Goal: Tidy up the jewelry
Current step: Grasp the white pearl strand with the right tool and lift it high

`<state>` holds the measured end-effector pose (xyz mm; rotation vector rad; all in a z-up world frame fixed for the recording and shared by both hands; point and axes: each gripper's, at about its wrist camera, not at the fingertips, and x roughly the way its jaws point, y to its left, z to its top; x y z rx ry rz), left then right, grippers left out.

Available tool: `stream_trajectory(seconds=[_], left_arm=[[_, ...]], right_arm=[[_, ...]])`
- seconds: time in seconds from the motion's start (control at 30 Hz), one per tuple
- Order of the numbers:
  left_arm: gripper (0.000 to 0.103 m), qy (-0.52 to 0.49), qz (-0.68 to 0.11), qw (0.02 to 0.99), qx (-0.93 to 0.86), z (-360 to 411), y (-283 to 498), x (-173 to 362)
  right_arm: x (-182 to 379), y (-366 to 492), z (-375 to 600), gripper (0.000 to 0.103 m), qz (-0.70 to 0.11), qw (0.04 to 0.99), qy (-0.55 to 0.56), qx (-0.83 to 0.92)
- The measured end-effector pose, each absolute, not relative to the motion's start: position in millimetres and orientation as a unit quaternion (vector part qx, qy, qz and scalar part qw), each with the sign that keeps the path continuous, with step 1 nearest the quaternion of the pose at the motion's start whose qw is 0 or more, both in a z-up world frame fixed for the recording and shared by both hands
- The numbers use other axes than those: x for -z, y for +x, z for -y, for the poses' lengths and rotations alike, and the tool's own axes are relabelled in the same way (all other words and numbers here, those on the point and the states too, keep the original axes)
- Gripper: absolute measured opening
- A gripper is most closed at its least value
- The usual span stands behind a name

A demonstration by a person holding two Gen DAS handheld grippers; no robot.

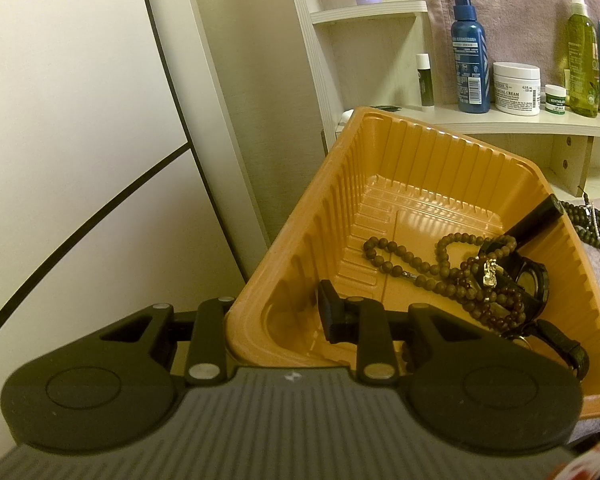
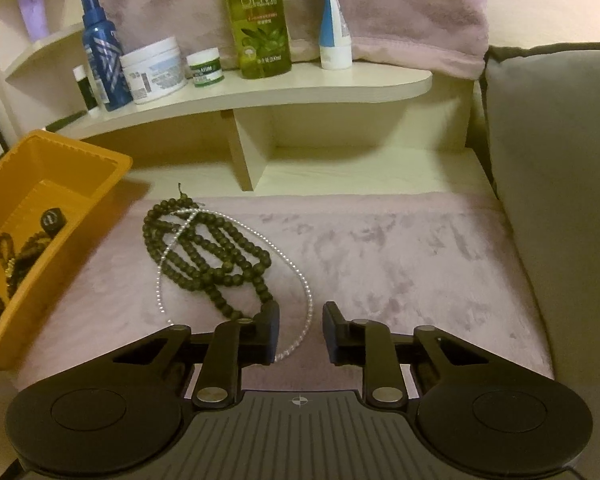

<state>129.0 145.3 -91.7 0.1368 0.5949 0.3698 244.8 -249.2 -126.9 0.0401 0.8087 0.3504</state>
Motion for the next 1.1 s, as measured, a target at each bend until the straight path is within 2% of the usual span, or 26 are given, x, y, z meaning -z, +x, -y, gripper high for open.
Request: stream_trajectory(seconds=[0.17, 0.27, 0.3, 0.5, 0.67, 1.1], left_arm=[[0.026, 0.067, -0.291, 0.937, -0.181, -145, 129, 92], [0.026, 0.067, -0.291, 0.937, -0.181, -145, 129, 92], [0.026, 0.067, -0.291, 0.937, -0.181, -145, 129, 92], [0.026, 0.067, -0.291, 0.937, -0.181, -145, 129, 92], [0.026, 0.067, -0.291, 0.937, -0.181, -146, 129, 92], [0.026, 0.067, -0.290, 0.937, -0.180, -145, 129, 92]], right_arm=[[131, 249, 240, 0.020, -0.397, 0.904, -0.005, -0.160], [132, 247, 235, 0.011, -0.393, 0.907, -0.030, -0.149], [133, 246, 233, 0.003, -0.390, 0.908, -0.038, -0.151], [125, 237, 236, 0.002, -0.363, 0.914, -0.014, -0.178], [100, 212, 240, 0.002, -0.318, 0.922, 0.021, -0.221], [20, 182, 252, 0.002, -0.257, 0.926, 0.058, -0.271]])
